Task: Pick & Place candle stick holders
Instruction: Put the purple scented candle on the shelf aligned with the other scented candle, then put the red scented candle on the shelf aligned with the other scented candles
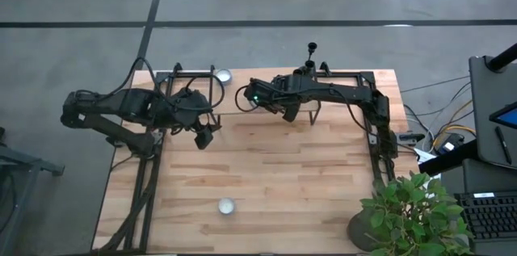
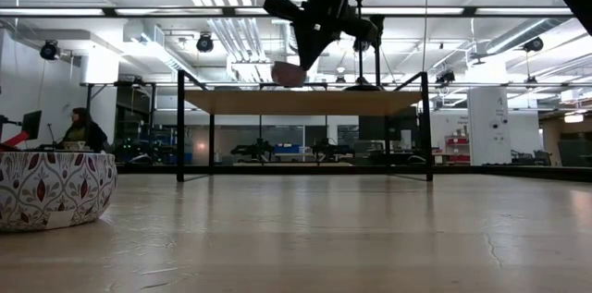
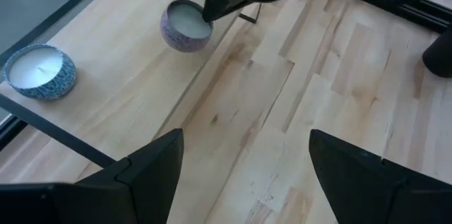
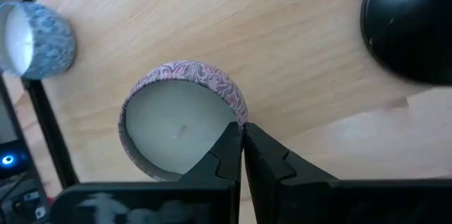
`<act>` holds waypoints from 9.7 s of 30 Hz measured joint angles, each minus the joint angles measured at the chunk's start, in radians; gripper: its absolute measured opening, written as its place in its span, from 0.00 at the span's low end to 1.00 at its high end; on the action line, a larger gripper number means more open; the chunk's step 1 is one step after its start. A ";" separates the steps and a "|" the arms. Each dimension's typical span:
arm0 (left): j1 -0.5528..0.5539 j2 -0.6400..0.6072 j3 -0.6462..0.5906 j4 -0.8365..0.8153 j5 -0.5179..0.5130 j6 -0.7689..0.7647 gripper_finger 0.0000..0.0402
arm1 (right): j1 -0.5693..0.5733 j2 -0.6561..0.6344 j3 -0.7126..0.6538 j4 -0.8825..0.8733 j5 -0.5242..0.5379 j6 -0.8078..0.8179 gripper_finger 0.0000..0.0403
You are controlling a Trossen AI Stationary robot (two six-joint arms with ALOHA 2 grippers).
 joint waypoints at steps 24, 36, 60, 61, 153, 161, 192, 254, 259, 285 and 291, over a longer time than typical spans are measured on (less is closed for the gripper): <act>0.000 0.000 0.000 0.000 0.009 -0.021 0.75 | -0.026 0.001 -0.034 0.079 -0.047 -0.111 0.02; 0.001 0.000 0.000 -0.001 0.009 -0.021 0.75 | -0.044 0.001 -0.037 0.077 -0.044 -0.137 0.19; 0.002 0.018 0.001 0.030 0.083 0.404 0.75 | 0.150 -0.043 0.108 0.036 -0.015 -0.671 0.22; 0.002 0.027 0.001 0.031 0.102 0.433 0.75 | 0.165 -0.056 0.107 0.035 -0.009 -0.700 0.21; 0.366 0.475 0.119 0.077 0.136 1.142 0.00 | 0.642 -0.176 0.088 -0.277 0.488 -0.509 0.02; 0.389 0.451 0.118 0.047 0.133 1.093 0.00 | 0.642 -0.176 0.088 -0.276 0.509 -0.510 0.02; 0.390 0.468 0.080 0.149 0.240 1.135 0.17 | 0.640 -0.176 0.088 -0.277 0.513 -0.533 0.02; 0.512 0.450 0.095 -0.131 0.086 0.948 0.01 | 0.636 -0.176 0.087 -0.269 0.563 -0.536 0.02; 0.512 0.445 0.096 -0.138 0.141 0.948 0.09 | 0.636 -0.176 0.087 -0.269 0.563 -0.536 0.02; 0.509 0.396 0.096 -0.182 0.046 0.820 0.21 | 0.636 -0.175 0.087 -0.268 0.577 -0.535 0.02; 0.496 0.283 0.096 -0.203 0.145 0.697 0.21 | 0.636 -0.175 0.087 -0.269 0.581 -0.558 0.02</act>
